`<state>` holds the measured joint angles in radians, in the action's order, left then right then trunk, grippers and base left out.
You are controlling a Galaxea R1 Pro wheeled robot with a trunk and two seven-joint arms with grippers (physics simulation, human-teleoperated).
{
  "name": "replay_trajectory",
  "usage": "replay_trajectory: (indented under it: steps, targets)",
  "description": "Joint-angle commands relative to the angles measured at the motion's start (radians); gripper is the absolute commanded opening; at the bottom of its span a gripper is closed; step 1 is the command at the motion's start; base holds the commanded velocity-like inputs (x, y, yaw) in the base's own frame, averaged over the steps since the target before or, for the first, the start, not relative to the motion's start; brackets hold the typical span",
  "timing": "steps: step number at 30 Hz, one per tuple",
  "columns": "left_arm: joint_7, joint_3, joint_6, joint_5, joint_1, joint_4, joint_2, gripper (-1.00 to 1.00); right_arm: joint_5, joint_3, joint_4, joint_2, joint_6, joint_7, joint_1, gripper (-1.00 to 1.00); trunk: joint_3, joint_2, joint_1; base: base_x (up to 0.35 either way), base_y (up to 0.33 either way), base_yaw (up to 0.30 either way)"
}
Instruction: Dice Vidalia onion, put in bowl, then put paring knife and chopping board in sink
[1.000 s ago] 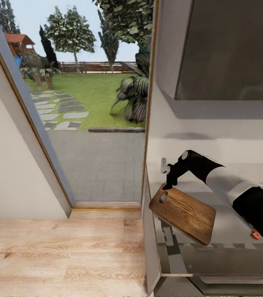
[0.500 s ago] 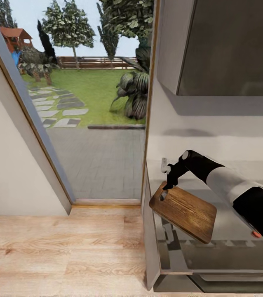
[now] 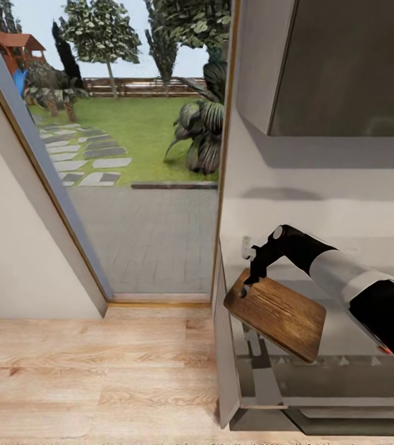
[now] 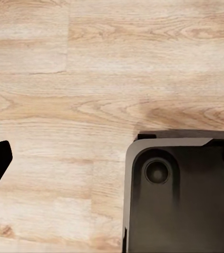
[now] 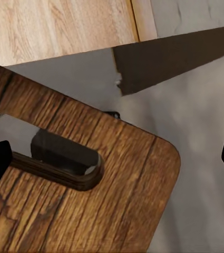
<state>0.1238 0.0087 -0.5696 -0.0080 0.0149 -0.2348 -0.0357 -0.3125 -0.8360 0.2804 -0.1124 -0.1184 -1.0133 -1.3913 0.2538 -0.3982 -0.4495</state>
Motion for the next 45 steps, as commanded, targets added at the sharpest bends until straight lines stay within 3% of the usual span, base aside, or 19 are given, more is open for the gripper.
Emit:
replay_trajectory:
  steps: [1, 45]
  targets:
    - [0.002, 0.001, -0.001, -0.001, 0.000, -0.002, 0.000, 1.00, -0.005, 0.004, 0.003, -0.001, -0.009, -0.005, 0.000, 1.00, 0.003, -0.002, 0.000, 0.000, 0.000, 0.000]
    - [0.002, 0.001, -0.001, 0.000, 0.000, -0.001, 0.000, 1.00, -0.010, 0.005, 0.005, -0.006, -0.006, 0.002, 0.000, 1.00, 0.074, -0.002, 0.000, 0.000, 0.000, 0.000]
